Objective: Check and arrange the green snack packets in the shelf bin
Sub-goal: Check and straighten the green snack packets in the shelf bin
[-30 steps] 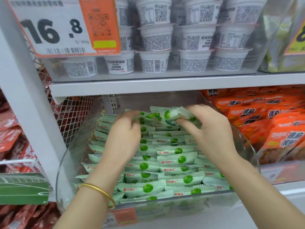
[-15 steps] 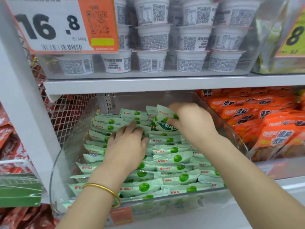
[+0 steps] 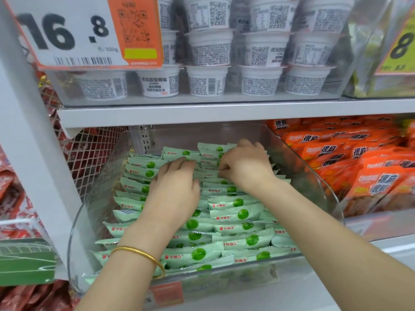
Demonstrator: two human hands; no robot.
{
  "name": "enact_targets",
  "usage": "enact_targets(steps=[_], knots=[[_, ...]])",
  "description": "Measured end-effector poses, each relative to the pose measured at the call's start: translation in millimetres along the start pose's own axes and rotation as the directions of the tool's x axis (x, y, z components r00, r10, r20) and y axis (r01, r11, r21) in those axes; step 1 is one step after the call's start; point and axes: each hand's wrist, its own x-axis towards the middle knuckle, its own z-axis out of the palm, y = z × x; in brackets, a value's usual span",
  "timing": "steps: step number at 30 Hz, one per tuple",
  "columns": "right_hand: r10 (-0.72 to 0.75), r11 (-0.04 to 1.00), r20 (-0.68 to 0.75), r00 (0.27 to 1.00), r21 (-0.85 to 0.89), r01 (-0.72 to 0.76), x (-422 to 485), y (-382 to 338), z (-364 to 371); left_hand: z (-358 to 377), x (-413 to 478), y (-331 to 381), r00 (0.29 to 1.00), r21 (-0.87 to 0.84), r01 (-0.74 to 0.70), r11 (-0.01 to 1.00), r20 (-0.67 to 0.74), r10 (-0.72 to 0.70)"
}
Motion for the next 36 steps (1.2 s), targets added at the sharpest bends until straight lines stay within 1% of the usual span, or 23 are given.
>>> enact_targets(steps=[2, 5, 8, 10, 14, 18, 20, 22, 24, 25, 27, 28, 29, 31, 32, 33, 35, 36], knots=[[-0.006, 1.0, 0.016, 1.0, -0.01, 0.006, 1.5, 1.7, 6.9, 1.6, 0.8, 2.6, 1.0, 0.004, -0.019, 1.0, -0.002, 0.019], [0.03, 0.993, -0.056, 0.998, 0.113, -0.024, 0.1, 14.3, -0.2, 7.0, 2.5, 6.3, 0.998, 0.031, -0.054, 0.998, 0.031, 0.053], [0.119, 0.971, -0.122, 0.985, 0.223, -0.09, 0.5, 25.9, -7.7, 13.8, 5.7, 7.5, 0.995, 0.101, -0.068, 0.993, 0.076, 0.061], [0.135, 0.971, -0.116, 0.984, 0.213, -0.108, 3.4, 25.7, -6.4, 16.0, 8.1, 6.9, 0.995, 0.131, -0.059, 0.99, 0.093, 0.047], [0.069, 0.991, -0.058, 0.996, 0.123, -0.061, 11.1, 18.3, 4.9, 16.9, 8.6, 7.0, 0.993, 0.148, -0.041, 0.988, 0.12, 0.023], [0.072, 0.993, -0.009, 0.997, 0.096, -0.071, 17.8, 16.2, 9.7, 17.3, 8.2, 5.9, 0.993, 0.15, -0.041, 0.988, 0.114, 0.024], [0.07, 0.994, -0.034, 0.997, 0.092, -0.066, 18.0, 14.9, 9.9, 17.0, 8.1, 5.5, 0.995, 0.153, -0.042, 0.987, 0.101, 0.026], [0.095, 0.984, -0.096, 0.991, 0.157, -0.079, 17.5, 15.6, 7.1, 17.3, 7.8, 6.0, 0.995, 0.133, -0.043, 0.99, 0.093, 0.031], [0.149, 0.95, -0.16, 0.976, 0.297, -0.097, 16.0, 19.1, 1.7, 15.8, 8.3, 6.3, 0.998, 0.061, -0.034, 0.998, 0.045, 0.031], [0.165, 0.925, -0.185, 0.969, 0.369, -0.087, 14.1, 21.7, -0.2, 13.1, 9.0, 6.2, 1.0, -0.01, -0.021, 1.0, -0.008, 0.021], [0.135, 0.902, -0.271, 0.953, 0.432, -0.005, 4.2, 25.7, -0.8, 3.5, 10.9, 5.2, 0.992, -0.198, 0.005, 0.98, -0.125, -0.03], [0.091, 0.911, -0.377, 0.922, 0.405, 0.076, -3.6, 26.6, 0.3, -1.8, 11.2, 4.7, 0.985, -0.281, 0.003, 0.96, -0.166, -0.052], [0.044, 0.926, -0.496, 0.867, 0.346, 0.151, -13.2, 26.8, 1.2, -6.7, 9.8, 4.8, 0.982, -0.334, -0.014, 0.943, -0.184, -0.05], [-0.013, 0.941, -0.667, 0.745, 0.244, 0.234, -34.7, 25.1, -1.5, -13.0, 3.1, 7.4, 0.982, -0.353, -0.082, 0.932, -0.187, 0.016], [-0.021, 0.935, -0.708, 0.706, 0.235, 0.264, -44.6, 24.9, -3.8, -14.4, -1.5, 9.7, 0.981, -0.365, -0.121, 0.923, -0.186, 0.054], [-0.011, 0.917, -0.728, 0.686, 0.266, 0.297, -53.7, 24.2, -6.7, -16.3, -7.4, 12.7, 0.979, -0.401, -0.153, 0.903, -0.186, 0.083], [0.065, 0.84, -0.718, 0.693, 0.414, 0.35, -71.0, 21.0, -14.4, -19.9, -19.1, 17.3, 0.979, -0.511, -0.185, 0.84, -0.166, 0.115], [0.115, 0.782, -0.688, 0.716, 0.507, 0.362, -77.2, 20.0, -16.7, -23.0, -24.4, 19.3, 0.982, -0.566, -0.186, 0.803, -0.145, 0.125]])
